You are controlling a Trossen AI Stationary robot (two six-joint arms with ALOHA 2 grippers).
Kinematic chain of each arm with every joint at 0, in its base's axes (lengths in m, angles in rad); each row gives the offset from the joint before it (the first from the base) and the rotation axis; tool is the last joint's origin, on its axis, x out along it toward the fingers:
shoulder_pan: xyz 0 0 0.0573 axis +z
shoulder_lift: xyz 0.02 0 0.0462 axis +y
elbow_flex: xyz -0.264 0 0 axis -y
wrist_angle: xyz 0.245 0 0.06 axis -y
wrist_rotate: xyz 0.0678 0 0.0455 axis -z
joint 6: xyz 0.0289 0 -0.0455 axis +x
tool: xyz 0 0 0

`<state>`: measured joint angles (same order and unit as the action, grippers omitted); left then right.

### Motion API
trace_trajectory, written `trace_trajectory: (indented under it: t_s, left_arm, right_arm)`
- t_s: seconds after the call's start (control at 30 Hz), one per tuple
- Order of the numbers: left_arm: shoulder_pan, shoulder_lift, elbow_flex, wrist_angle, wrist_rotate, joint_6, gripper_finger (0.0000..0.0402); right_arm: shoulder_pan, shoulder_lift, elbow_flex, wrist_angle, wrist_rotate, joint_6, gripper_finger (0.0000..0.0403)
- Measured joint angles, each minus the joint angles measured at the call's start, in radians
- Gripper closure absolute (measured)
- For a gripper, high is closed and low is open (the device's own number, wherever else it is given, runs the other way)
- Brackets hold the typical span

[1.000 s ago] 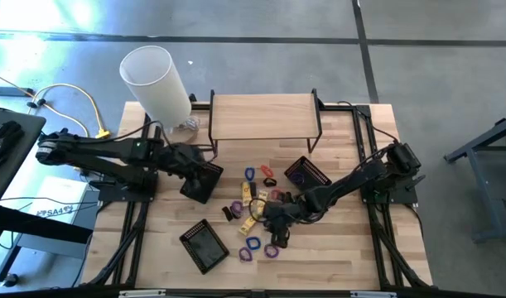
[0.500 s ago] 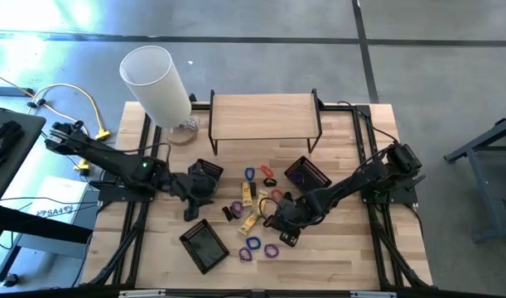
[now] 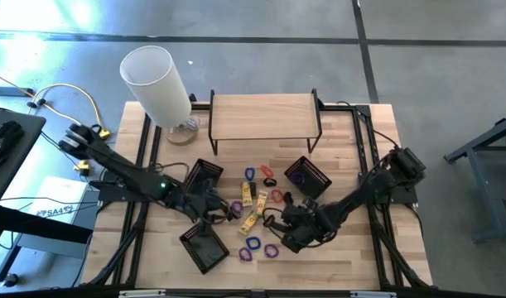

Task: Pick & Place Office Desk Supplies
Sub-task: Put the black rubber band into the top left black bin

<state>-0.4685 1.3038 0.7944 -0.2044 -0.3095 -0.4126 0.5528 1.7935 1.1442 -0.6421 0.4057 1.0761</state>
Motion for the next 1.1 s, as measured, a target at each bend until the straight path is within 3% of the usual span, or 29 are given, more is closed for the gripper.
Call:
trace_trajectory:
  t_s: [0.2, 0.5, 0.73, 1.1]
  left_arm:
    - [0.02, 0.09, 0.0, 0.082, -0.028, 0.052, 0.0241]
    - [0.105, 0.096, 0.0, 0.144, -0.007, 0.135, 0.0241]
    - [0.113, 0.096, 0.0, 0.126, 0.077, 0.121, 0.0241]
    - [0.058, 0.096, 0.0, 0.102, 0.078, 0.124, 0.0241]
  right_arm:
    - [0.01, 0.0, 0.0, -0.004, 0.156, 0.001, 0.0236]
    - [0.01, 0.0, -0.001, -0.037, 0.269, -0.007, 0.0236]
    - [0.01, 0.0, -0.001, 0.005, 0.261, -0.01, 0.0236]
    - [0.01, 0.0, -0.001, 0.021, 0.123, -0.07, 0.0236]
